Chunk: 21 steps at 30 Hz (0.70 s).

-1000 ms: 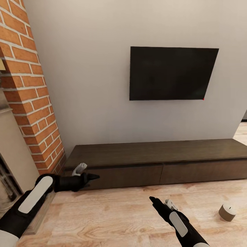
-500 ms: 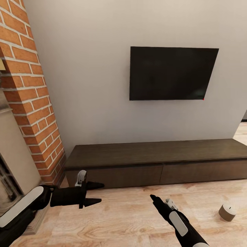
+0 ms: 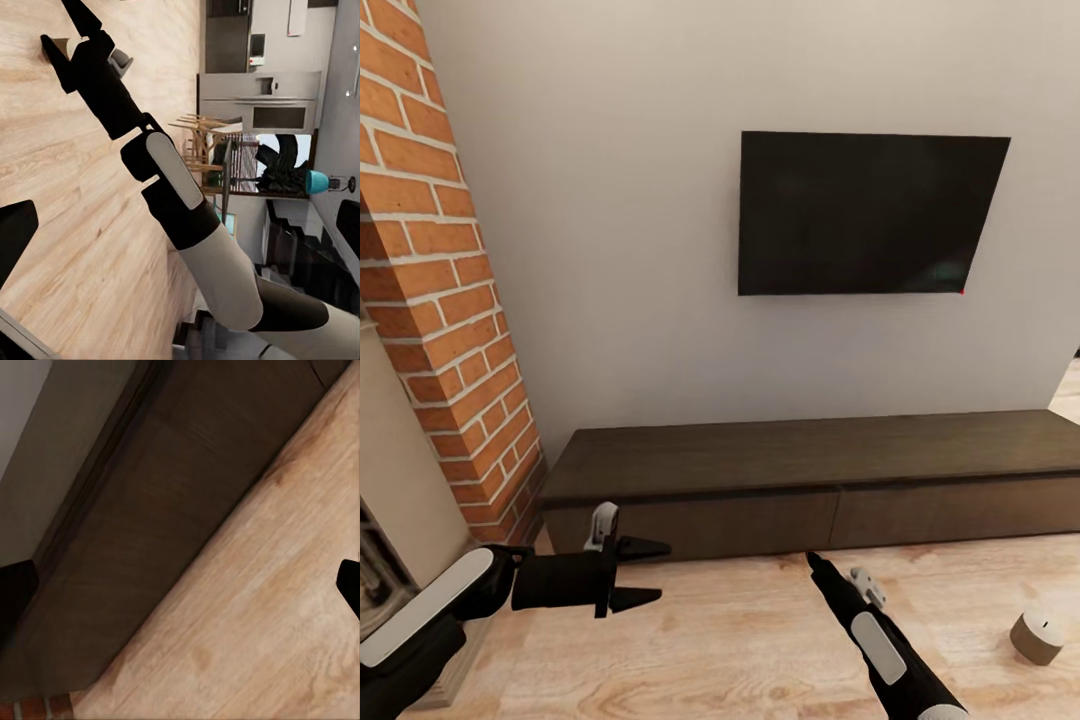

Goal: Place each of the two pumpkins and all three candles from the living room inside a cabinet in the living room (use any cabinet), then make sure every cabinet is closed, and position the cauldron so it is next to a table in the living room.

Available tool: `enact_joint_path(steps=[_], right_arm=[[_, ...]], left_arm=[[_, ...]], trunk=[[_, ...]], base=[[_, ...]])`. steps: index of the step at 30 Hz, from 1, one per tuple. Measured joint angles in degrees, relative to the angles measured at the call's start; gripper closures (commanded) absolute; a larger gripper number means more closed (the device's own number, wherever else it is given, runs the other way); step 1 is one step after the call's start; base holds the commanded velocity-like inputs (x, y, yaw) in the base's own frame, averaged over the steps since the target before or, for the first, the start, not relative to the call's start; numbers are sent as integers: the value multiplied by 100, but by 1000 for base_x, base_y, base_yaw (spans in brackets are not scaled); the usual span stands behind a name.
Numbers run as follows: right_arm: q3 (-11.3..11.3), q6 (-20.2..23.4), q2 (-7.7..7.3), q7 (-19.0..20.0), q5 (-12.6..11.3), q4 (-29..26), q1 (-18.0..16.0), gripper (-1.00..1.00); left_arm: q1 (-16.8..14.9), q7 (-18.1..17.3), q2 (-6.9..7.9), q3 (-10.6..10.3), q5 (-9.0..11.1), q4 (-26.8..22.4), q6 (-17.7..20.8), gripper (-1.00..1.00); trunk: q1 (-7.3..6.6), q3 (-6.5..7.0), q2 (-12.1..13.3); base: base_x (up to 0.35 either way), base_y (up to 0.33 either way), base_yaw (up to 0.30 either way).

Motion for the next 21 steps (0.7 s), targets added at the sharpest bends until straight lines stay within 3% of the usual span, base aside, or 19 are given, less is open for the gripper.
enact_joint_path(steps=[4, 6, 8, 10, 18, 21], right_arm=[[4, 62, -22, -288, -30, 44, -139, -100], [14, 142, -25, -655, -14, 47, -220, -100], [34, 207, -21, -1356, 37, 22, -287, -100], [44, 210, -16, -1589, 29, 4, -307, -100], [102, 31, -2, -1705, 59, -149, -328, -100], [62, -82, 1, -1392, -24, -198, -329, -100]], left_arm=[[1, -1, -2, -43, 15, 14, -6, -100], [2, -2, -3, -63, 15, 5, -8, -100], [2, -1, -4, -84, 16, 7, -10, -100], [2, -3, -4, -92, 17, 3, -10, -100], [2, -5, -4, -100, 17, 1, -11, -100], [2, -4, -4, -101, 17, 1, -11, -100]], trunk=[[0, 0, 0], [-1, 0, 0], [-2, 0, 0], [-1, 0, 0], [0, 0, 0], [0, 0, 0]], base=[[8, 0, 0], [99, 0, 0], [149, 0, 0], [77, 0, 0], [13, 0, 0], [4, 0, 0]])
